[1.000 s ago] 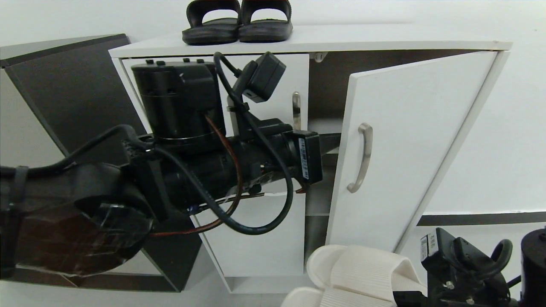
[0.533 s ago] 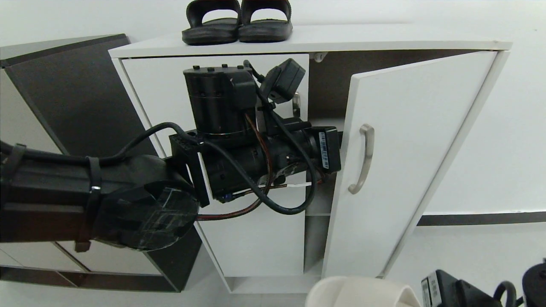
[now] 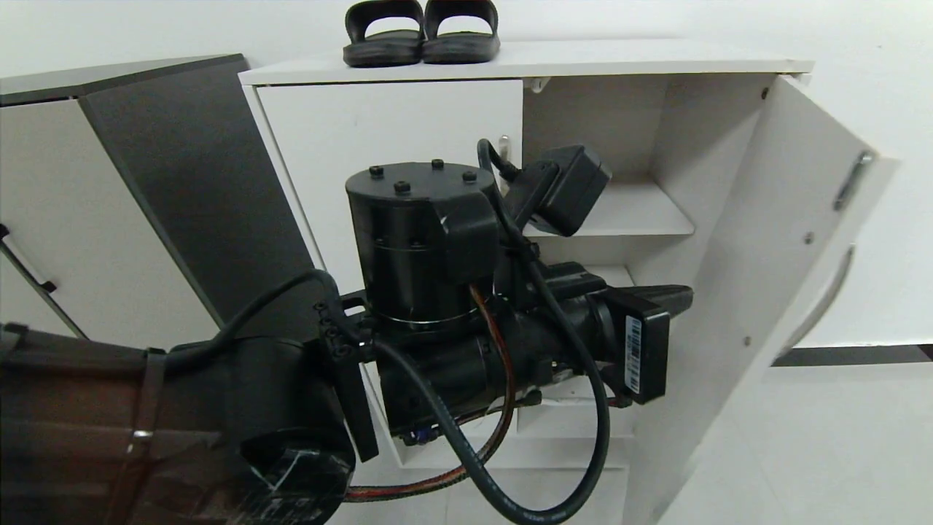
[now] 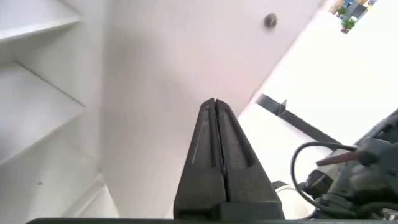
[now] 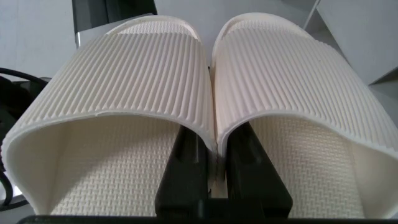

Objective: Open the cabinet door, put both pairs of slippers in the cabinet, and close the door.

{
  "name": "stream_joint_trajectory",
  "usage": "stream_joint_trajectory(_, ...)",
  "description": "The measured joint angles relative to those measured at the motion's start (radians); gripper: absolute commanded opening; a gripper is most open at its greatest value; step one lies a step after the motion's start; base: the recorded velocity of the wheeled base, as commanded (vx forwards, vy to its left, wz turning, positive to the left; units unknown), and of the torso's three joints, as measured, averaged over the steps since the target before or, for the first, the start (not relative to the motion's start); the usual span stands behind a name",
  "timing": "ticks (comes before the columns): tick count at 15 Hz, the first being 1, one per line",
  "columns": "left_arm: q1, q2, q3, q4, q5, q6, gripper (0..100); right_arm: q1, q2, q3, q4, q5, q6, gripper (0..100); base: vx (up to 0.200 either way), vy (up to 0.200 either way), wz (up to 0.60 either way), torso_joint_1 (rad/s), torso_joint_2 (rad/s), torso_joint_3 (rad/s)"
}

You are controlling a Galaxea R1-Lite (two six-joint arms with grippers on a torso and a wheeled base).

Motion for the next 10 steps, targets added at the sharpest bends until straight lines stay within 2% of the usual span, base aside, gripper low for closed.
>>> stream_joint_trajectory(2, 0.013, -0.008, 0.012, -0.01, 0.026, -0.001, 0, -0.01, 0.003, -0.017, -0.001, -0.005, 0.013, 0, 0.0, 0.0, 0.0, 0.0, 0.0, 0.0)
stream_joint_trajectory(4, 0.081, -0.04, 0.034, -0.048, 0.08, -0.002, 0, -0.087, 0.029, -0.067, -0.001, -0.035, 0.05, 0, 0.0, 0.0, 0.0, 0.0, 0.0, 0.0)
stream_joint_trajectory(7, 0.168, -0.182, 0.124, 0.005, 0.157, 0.0, 0, -0.18, 0.102, -0.17, -0.01, -0.314, 0.248, 0, 0.0, 0.0, 0.0, 0.0, 0.0, 0.0)
stream_joint_trajectory(9, 0.209, -0.347, 0.197, 0.179, 0.302, 0.013, 0, -0.194, 0.177, -0.249, -0.033, -0.474, 0.333, 0, 0.0, 0.0, 0.0, 0.0, 0.0, 0.0)
stream_joint_trajectory(10, 0.228, -0.447, 0.235, 0.303, 0.414, 0.018, 0, -0.199, 0.219, -0.28, -0.05, -0.525, 0.349, 0, 0.0, 0.0, 0.0, 0.0, 0.0, 0.0)
